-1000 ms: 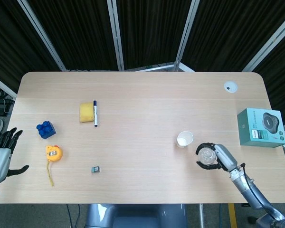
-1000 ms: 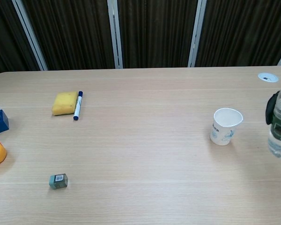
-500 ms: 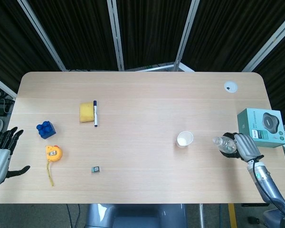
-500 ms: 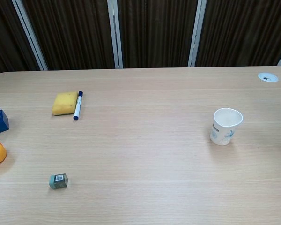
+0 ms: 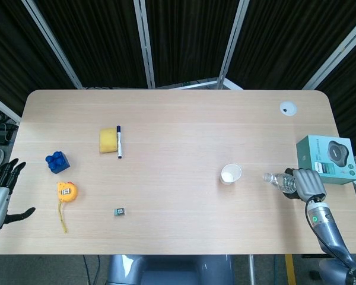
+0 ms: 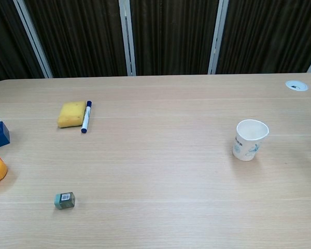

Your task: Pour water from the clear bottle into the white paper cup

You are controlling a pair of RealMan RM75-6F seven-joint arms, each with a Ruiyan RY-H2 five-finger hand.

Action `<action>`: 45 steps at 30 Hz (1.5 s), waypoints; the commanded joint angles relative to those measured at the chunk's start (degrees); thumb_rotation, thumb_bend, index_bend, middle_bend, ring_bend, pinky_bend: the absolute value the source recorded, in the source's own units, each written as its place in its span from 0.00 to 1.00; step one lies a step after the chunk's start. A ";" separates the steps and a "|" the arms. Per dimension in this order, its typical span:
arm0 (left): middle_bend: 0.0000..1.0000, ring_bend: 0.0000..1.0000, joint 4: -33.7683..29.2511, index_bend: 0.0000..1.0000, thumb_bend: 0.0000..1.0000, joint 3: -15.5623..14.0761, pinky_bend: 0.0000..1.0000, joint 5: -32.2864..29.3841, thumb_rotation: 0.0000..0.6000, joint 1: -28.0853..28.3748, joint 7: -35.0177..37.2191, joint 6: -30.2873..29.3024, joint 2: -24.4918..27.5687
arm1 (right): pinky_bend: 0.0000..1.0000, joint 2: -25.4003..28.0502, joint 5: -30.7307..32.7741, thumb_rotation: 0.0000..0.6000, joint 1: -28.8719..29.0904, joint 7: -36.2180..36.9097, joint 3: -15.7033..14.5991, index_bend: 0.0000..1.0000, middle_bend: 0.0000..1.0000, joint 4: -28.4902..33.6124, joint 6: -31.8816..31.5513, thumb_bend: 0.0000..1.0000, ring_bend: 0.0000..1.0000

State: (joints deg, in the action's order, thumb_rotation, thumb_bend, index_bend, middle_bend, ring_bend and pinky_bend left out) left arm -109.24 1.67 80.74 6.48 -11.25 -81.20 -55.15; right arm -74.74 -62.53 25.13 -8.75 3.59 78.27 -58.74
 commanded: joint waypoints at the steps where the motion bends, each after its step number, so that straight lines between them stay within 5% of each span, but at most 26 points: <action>1: 0.00 0.00 0.02 0.00 0.00 0.02 0.00 -0.20 1.00 0.06 0.10 0.19 0.04 | 0.47 -0.62 2.95 1.00 1.04 -5.02 1.05 0.51 0.57 1.82 0.48 0.63 0.50; 20: 0.00 0.00 0.61 0.00 0.00 0.12 0.00 -1.20 1.00 0.42 0.66 1.28 0.12 | 0.47 -3.68 15.93 1.00 6.35 -22.73 4.14 0.51 0.58 5.98 0.22 0.68 0.51; 45: 0.00 0.00 1.14 0.00 0.00 0.24 0.00 -2.40 1.00 0.96 -0.01 2.34 -0.36 | 0.49 -4.62 22.05 1.00 8.73 -31.35 4.33 0.51 0.58 6.77 -3.35 0.69 0.51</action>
State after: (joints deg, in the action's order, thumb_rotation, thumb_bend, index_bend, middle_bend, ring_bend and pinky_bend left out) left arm -108.11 1.92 78.34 7.43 -11.26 -78.86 -55.52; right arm -79.35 -40.52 33.81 -39.98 7.94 85.00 -62.00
